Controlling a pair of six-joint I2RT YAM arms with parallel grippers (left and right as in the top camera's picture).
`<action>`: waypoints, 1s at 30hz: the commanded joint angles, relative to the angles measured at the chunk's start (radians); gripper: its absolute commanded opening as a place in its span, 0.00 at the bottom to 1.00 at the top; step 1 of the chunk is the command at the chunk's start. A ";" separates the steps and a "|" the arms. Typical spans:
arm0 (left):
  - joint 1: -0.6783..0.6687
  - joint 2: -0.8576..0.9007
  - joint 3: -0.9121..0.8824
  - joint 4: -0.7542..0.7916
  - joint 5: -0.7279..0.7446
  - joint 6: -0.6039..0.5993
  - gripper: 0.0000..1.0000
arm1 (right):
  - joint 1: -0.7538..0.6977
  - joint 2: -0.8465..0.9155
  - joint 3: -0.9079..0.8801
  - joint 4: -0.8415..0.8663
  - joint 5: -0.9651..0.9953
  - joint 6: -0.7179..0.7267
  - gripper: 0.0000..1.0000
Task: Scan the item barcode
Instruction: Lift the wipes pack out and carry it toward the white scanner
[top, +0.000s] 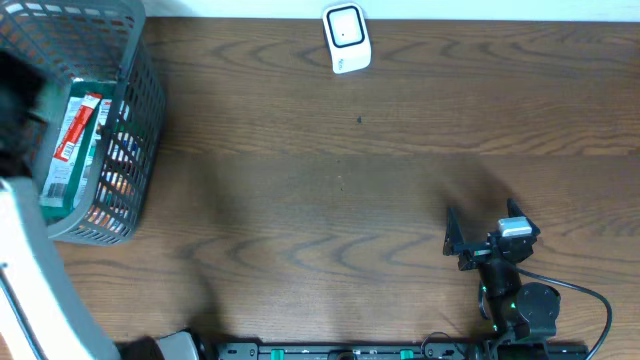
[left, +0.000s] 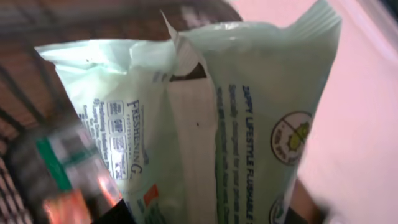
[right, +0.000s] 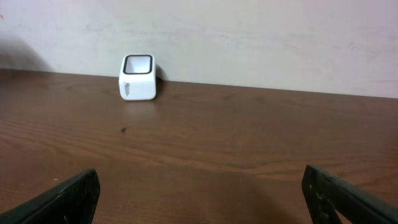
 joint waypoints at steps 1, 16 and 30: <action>-0.181 -0.043 0.006 -0.106 0.045 0.009 0.35 | 0.013 -0.001 -0.001 -0.004 0.002 -0.004 0.99; -0.935 0.252 -0.236 -0.069 0.031 -0.074 0.36 | 0.013 -0.001 -0.001 -0.004 0.002 -0.004 0.99; -1.201 0.688 -0.236 0.124 0.030 -0.085 0.37 | 0.013 -0.001 -0.001 -0.004 0.002 -0.004 0.99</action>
